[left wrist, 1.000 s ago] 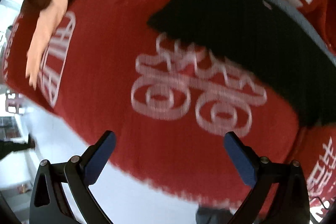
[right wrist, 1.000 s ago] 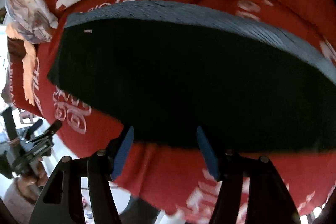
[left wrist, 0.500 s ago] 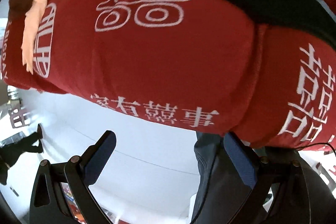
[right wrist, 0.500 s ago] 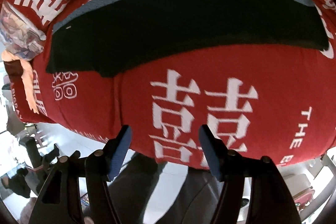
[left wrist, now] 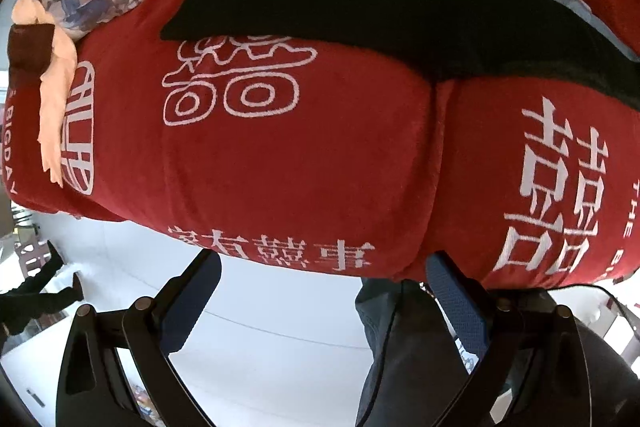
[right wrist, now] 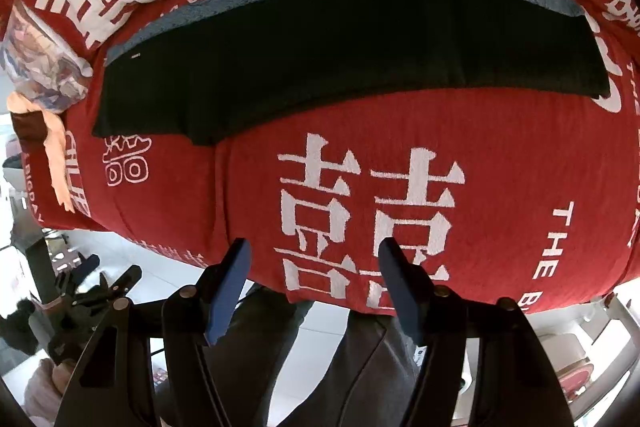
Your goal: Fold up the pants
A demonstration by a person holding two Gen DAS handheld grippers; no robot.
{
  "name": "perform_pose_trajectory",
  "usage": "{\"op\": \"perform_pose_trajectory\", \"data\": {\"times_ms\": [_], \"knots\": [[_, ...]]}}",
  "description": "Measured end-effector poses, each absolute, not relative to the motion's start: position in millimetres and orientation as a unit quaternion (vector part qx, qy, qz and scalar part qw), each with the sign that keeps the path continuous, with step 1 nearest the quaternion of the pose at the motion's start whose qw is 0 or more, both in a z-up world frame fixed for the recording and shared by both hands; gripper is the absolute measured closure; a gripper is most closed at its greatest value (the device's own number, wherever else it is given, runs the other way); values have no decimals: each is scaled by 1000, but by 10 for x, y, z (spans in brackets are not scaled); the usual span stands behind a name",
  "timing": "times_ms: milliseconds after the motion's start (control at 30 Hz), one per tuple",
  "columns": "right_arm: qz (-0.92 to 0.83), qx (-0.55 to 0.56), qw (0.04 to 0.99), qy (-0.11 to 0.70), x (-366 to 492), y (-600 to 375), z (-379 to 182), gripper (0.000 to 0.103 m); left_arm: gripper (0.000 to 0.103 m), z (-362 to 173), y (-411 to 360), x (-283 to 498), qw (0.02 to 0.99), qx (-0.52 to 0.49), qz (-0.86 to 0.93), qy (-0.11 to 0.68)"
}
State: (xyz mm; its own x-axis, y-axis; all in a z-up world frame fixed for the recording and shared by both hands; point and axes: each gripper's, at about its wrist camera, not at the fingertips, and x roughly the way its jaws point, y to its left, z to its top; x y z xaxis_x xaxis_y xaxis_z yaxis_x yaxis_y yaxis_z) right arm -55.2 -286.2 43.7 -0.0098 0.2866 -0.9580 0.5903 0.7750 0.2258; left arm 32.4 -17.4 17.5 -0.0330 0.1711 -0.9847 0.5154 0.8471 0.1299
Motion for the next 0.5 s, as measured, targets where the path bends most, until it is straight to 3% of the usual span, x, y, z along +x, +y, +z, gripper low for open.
{"op": "perform_pose_trajectory", "data": {"times_ms": [500], "knots": [[-165, 340, 644, 665, -775, -2961, 530, 33, 0, 190, -451, 538, 654, 261, -189, 685]]}}
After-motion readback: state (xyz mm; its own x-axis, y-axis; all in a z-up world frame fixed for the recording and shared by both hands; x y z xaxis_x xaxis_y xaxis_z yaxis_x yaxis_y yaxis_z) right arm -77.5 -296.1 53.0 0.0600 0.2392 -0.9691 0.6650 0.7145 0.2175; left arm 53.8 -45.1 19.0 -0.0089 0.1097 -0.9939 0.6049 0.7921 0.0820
